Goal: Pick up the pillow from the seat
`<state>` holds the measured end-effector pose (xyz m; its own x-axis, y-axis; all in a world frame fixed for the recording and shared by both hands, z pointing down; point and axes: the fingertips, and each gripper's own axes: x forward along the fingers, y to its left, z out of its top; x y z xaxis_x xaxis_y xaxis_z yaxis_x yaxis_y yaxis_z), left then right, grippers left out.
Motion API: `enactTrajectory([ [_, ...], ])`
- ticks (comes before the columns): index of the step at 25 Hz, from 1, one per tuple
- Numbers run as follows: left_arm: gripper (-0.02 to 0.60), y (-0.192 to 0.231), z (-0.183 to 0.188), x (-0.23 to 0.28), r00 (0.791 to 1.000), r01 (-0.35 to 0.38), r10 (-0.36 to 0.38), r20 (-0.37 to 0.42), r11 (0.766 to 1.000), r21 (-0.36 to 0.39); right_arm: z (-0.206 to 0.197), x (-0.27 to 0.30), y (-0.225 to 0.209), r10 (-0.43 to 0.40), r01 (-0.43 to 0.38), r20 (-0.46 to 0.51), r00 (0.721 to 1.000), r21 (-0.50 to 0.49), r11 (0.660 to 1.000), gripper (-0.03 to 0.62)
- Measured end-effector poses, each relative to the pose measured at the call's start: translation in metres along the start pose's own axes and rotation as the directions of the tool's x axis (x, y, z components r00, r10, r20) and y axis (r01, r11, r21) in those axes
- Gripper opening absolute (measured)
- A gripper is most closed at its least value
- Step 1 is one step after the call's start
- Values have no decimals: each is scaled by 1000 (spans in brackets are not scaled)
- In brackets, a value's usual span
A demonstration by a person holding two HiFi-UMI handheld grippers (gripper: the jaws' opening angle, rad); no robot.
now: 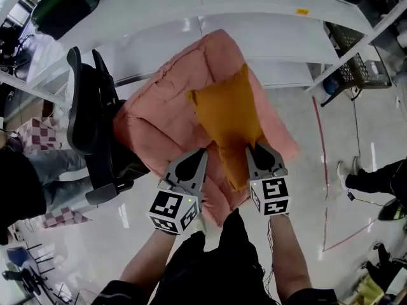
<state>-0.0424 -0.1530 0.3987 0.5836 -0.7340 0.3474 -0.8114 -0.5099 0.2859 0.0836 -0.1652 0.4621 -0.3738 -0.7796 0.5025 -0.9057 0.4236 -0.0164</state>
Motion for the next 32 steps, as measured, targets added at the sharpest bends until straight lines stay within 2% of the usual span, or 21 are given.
enactTrajectory([
  [4,6,-7,27,-19,1000,4,-4,24,1000,7,35,-26,3,-31,31,51,998,10,999,52],
  [13,6,-27,98,-55,989,35,-39,140,999,35,116,-78,23,-65,75,194,979,-44,996,46],
  [22,6,-42,154,-92,968,56,-72,240,996,75,186,-123,38,-91,119,317,944,-71,990,40],
  [32,6,-62,191,-126,944,79,-111,309,990,116,226,-161,51,-116,145,397,911,-44,989,32],
])
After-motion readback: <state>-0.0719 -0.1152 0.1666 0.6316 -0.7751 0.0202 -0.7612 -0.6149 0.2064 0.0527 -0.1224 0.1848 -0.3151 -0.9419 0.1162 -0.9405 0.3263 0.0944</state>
